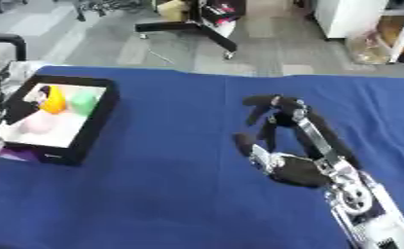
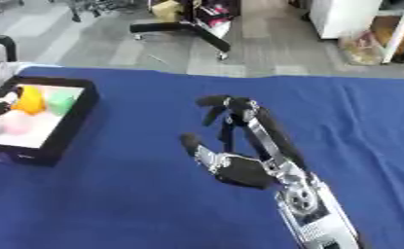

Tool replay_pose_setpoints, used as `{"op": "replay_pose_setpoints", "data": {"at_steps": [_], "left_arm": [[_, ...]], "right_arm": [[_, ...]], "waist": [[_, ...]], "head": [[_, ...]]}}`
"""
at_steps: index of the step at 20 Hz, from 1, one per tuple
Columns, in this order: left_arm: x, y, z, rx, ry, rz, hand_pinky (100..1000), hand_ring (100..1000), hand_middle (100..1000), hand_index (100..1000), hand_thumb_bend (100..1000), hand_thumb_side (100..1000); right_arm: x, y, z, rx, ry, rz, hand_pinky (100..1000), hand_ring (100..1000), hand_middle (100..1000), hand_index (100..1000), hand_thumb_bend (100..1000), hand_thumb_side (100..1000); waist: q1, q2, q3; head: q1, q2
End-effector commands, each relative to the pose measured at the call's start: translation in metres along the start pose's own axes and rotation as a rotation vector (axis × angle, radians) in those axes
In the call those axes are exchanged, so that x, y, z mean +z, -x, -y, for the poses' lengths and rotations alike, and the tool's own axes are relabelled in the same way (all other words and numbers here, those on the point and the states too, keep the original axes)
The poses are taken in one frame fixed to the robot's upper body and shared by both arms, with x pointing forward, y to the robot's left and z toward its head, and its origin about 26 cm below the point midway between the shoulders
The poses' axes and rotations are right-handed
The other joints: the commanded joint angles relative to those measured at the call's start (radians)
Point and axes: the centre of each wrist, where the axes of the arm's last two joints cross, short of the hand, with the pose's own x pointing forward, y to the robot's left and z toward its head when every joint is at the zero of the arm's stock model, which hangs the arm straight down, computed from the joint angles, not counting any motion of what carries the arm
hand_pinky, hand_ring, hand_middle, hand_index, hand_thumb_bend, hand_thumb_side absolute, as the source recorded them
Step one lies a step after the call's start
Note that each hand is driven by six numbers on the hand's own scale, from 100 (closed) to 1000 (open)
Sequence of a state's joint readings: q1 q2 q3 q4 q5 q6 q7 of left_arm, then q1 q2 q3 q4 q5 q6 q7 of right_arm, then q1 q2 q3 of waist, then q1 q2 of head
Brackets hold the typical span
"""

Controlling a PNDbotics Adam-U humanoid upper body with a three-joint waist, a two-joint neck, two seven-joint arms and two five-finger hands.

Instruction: Pick up the objects with one hand, pass them to the other hand, and then place them into the box on the other side of the table.

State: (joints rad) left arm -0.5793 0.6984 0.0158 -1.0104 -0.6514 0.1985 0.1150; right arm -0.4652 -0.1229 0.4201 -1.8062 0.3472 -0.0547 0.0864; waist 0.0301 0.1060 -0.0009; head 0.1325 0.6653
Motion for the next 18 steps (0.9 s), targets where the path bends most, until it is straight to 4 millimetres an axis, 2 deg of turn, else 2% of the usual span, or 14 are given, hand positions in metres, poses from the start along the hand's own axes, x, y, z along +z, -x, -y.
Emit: {"op": "replay_pose_setpoints", "data": {"at_steps": [1,2,3,5,7,8,11,15,16,17,18], "left_arm": [[-0.003,-0.011,-0.042,-0.058,-0.074,0.068,879,845,874,932,472,698],[-0.001,-0.017,-0.046,-0.036,-0.095,0.099,855,819,851,912,340,706],[0.002,-0.023,-0.048,0.001,-0.112,0.123,843,801,833,898,275,721],[0.009,-0.032,-0.049,0.112,-0.137,0.169,828,777,803,871,226,703],[0.019,-0.045,-0.048,0.238,-0.156,0.238,807,742,765,843,105,757],[0.026,-0.054,-0.044,0.332,-0.151,0.281,789,711,737,824,100,815],[0.051,-0.079,-0.034,0.6,-0.115,0.442,774,684,710,811,100,814],[0.095,-0.119,-0.026,0.927,-0.057,0.675,768,675,701,809,120,787],[0.105,-0.127,-0.024,0.99,-0.041,0.718,766,674,699,810,136,778],[0.115,-0.135,-0.021,1.046,-0.02,0.755,766,674,699,809,399,566],[0.124,-0.142,-0.018,1.093,0.001,0.783,767,677,701,811,146,773]], "right_arm": [[-0.001,-0.003,0.004,0.015,0.003,0.015,461,266,522,783,384,592],[-0.001,-0.003,0.004,0.015,0.004,0.014,462,267,520,782,383,590],[-0.001,-0.003,0.004,0.015,0.007,0.014,462,267,519,779,381,589],[-0.001,-0.002,0.004,0.015,0.014,0.012,463,268,518,778,379,587],[0.0,-0.002,0.004,0.014,0.022,0.011,464,270,518,778,377,585],[0.0,-0.002,0.004,0.014,0.027,0.011,466,271,519,778,377,583],[0.0,-0.002,0.005,0.012,0.044,0.01,470,276,522,780,375,581],[0.004,0.0,0.01,0.016,0.095,-0.001,478,286,520,782,369,573],[0.006,0.001,0.012,0.016,0.114,-0.009,484,294,520,784,364,567],[0.009,0.003,0.014,0.016,0.135,-0.018,488,299,523,786,360,563],[0.012,0.005,0.016,0.017,0.155,-0.026,495,307,530,789,355,560]], "waist": [[0.004,-0.014,0.001],[0.004,-0.014,0.002],[0.004,-0.014,0.003],[0.004,-0.013,0.002],[0.003,-0.012,0.001],[0.003,-0.012,0.001],[0.0,-0.013,-0.001],[-0.009,-0.018,-0.004],[-0.012,-0.021,-0.006],[-0.016,-0.024,-0.006],[-0.021,-0.027,-0.007]], "head": [[-0.004,-0.01],[-0.005,-0.009],[-0.006,-0.008],[-0.009,-0.007],[-0.014,-0.007],[-0.018,-0.009],[-0.039,-0.009],[-0.087,0.016],[-0.102,0.033],[-0.118,0.055],[-0.136,0.079]]}}
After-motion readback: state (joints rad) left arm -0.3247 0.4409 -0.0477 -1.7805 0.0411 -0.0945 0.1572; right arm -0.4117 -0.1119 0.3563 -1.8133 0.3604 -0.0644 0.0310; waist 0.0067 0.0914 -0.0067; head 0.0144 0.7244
